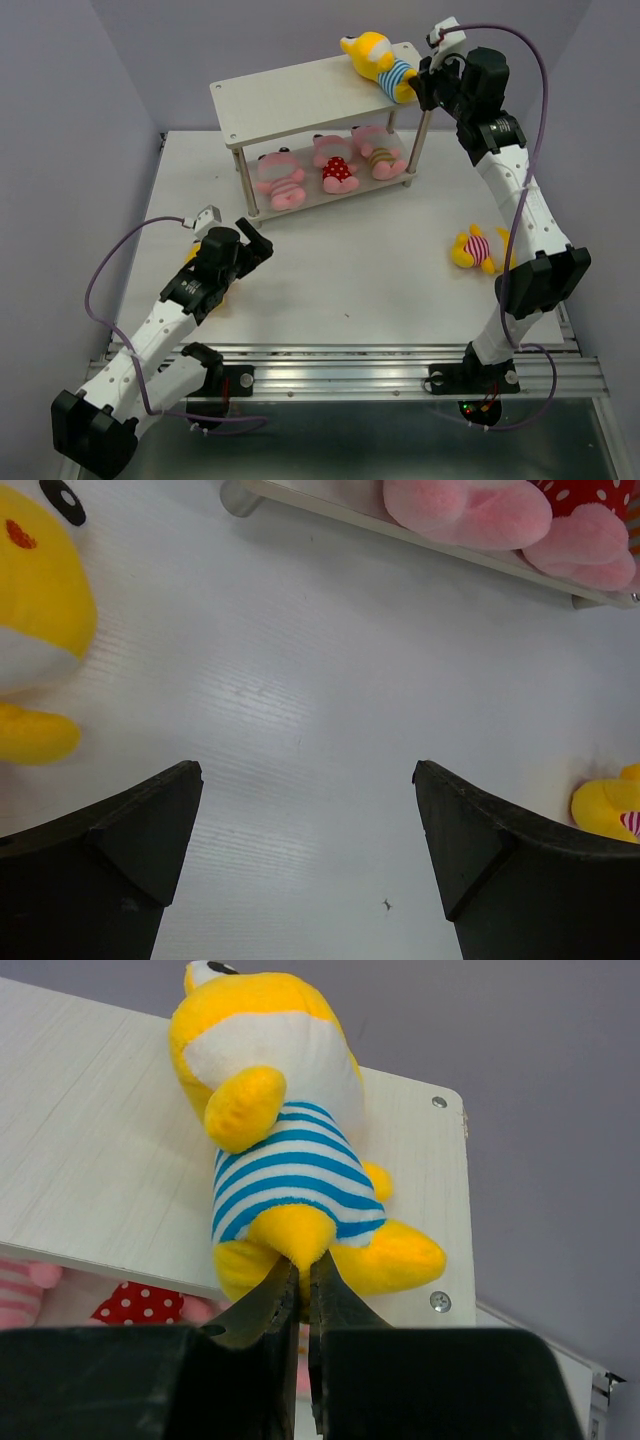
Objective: Place and organize the stuffed toys onto the shelf
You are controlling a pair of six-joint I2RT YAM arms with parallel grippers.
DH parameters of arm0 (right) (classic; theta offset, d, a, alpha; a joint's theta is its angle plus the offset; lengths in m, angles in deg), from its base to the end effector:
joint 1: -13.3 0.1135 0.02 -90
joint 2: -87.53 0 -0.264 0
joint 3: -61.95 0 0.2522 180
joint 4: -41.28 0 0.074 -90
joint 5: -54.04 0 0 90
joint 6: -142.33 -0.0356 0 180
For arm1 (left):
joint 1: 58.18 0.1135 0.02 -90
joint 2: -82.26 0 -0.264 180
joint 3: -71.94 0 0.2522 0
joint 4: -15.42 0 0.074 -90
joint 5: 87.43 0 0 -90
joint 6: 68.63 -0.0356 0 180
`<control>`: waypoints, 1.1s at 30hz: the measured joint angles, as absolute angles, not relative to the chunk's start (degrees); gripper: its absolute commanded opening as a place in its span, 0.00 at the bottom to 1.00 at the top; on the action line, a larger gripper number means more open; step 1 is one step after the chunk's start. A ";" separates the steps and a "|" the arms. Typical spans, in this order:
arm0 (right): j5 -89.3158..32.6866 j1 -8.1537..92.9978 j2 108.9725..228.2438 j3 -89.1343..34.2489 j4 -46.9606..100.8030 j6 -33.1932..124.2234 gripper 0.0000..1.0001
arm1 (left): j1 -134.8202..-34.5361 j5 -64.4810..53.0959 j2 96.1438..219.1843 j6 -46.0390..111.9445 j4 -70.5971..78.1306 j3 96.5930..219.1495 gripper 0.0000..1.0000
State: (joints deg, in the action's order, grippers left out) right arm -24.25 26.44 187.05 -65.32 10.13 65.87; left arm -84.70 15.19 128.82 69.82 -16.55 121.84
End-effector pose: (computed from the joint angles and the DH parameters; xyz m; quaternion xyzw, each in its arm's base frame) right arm 0.3835 0.0970 0.4848 -0.2351 0.6883 0.0719 0.6825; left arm 0.1696 -0.0760 0.2678 -0.2177 0.8285 -0.2337 0.4600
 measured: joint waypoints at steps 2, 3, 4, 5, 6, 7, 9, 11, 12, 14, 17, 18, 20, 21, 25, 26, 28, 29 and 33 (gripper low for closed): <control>-24.40 26.46 187.05 -65.32 10.19 65.45 0.01 | -84.70 15.21 128.93 69.82 -16.55 121.84 0.99; -24.45 26.46 187.05 -65.32 10.22 65.15 0.02 | -84.70 15.23 129.04 69.82 -16.55 121.84 0.99; -24.58 26.49 187.05 -65.32 10.24 64.71 0.02 | -84.70 15.21 129.09 69.84 -16.55 121.84 0.99; -24.64 26.49 187.05 -65.32 10.24 64.25 0.04 | -84.70 15.23 129.09 69.82 -16.55 121.84 0.99; -24.75 26.49 187.05 -65.32 10.24 63.71 0.07 | -84.70 15.21 129.09 69.82 -16.55 121.84 0.99; -24.84 26.49 187.05 -65.32 10.26 63.27 0.07 | -84.70 15.21 129.09 69.84 -16.55 121.84 0.99; -25.04 26.49 187.05 -65.32 10.26 62.24 0.09 | -84.70 15.21 129.13 69.82 -16.55 121.84 0.99; -25.19 26.49 187.07 -65.32 10.26 61.21 0.09 | -84.70 15.23 129.13 69.84 -16.55 121.84 0.99; -25.39 26.49 187.12 -65.32 10.35 60.65 0.09 | -84.70 15.23 129.13 69.84 -16.55 121.84 0.99; -25.63 26.49 187.34 -65.32 10.61 59.90 0.09 | -84.70 15.23 129.13 69.82 -16.55 121.84 0.99; -25.61 26.49 187.88 -65.34 11.40 58.64 0.11 | -84.70 15.26 129.13 69.84 -16.55 121.84 0.99; -25.61 26.49 188.12 -65.41 11.55 58.22 0.12 | -84.70 15.26 129.13 69.84 -16.55 121.84 0.99; -25.43 26.49 188.52 -65.56 11.72 57.76 0.13 | -84.70 15.28 129.11 69.84 -16.58 121.84 0.99; -25.34 26.49 188.63 -65.65 11.72 57.37 0.13 | -84.70 15.28 129.11 69.84 -16.58 121.84 0.99; -24.95 26.49 188.74 -65.78 11.77 56.91 0.16 | -84.70 15.34 129.11 69.84 -16.58 121.84 0.99; -24.95 26.49 188.74 -65.78 11.77 56.91 0.18 | -84.70 15.34 129.11 69.84 -16.58 121.84 0.99; -24.97 26.49 188.74 -65.78 11.77 56.97 0.27 | -84.70 15.37 129.11 69.84 -16.58 121.84 0.99; -24.97 26.49 188.74 -65.78 11.77 56.95 0.32 | -84.70 15.39 129.11 69.84 -16.55 121.84 0.99; -24.95 26.49 188.74 -65.78 11.72 57.11 0.45 | -84.70 15.45 129.11 69.84 -16.58 121.84 0.99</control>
State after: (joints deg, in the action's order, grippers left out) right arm -24.95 26.49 188.74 -65.78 11.72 57.11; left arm -84.70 15.45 129.11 69.84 -16.58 121.84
